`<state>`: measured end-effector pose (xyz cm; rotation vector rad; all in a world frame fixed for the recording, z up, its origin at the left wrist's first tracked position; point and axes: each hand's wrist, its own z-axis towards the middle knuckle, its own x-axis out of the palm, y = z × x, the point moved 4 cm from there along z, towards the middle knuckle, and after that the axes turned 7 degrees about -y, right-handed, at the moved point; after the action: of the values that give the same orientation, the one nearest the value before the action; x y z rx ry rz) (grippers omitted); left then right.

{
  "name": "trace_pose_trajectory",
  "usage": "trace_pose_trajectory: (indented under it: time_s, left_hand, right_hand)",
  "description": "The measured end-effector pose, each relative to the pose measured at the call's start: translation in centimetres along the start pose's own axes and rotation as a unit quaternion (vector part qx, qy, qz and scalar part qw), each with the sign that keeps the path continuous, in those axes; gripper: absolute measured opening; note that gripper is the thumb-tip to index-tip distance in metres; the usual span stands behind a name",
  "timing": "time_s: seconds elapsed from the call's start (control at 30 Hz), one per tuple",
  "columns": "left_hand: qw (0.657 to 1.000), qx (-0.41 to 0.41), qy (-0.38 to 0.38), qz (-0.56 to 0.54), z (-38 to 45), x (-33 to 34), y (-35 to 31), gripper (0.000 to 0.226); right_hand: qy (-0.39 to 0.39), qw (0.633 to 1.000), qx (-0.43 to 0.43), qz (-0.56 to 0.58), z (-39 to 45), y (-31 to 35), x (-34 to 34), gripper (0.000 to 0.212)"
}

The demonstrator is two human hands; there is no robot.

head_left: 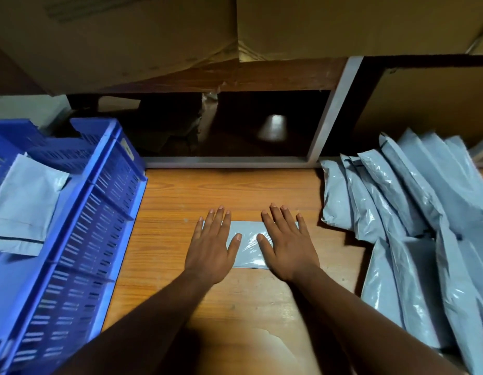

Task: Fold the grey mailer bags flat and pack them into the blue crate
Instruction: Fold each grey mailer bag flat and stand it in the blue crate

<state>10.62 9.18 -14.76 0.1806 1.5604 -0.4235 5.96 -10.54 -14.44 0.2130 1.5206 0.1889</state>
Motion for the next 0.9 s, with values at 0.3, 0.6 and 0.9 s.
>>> trace_pose_trajectory:
  time_s: [0.3,0.6,0.9]
  left_hand:
    - [0.996,0.027,-0.071,-0.051,-0.3,-3.0,-1.0,0.077]
    - [0.998,0.052,-0.025,-0.011,-0.1,0.3,-2.0,0.077]
    - [1.0,-0.012,0.003,-0.005,-1.2,-0.5,0.5,0.082]
  right_hand:
    - [-0.034,0.998,-0.03,0.033,0.2,3.3,-1.3,0.062]
    - [-0.017,0.998,-0.052,0.014,0.4,4.4,1.7,0.059]
    - [-0.007,1.0,0.023,0.0,-1.2,-0.7,-0.4,0.064]
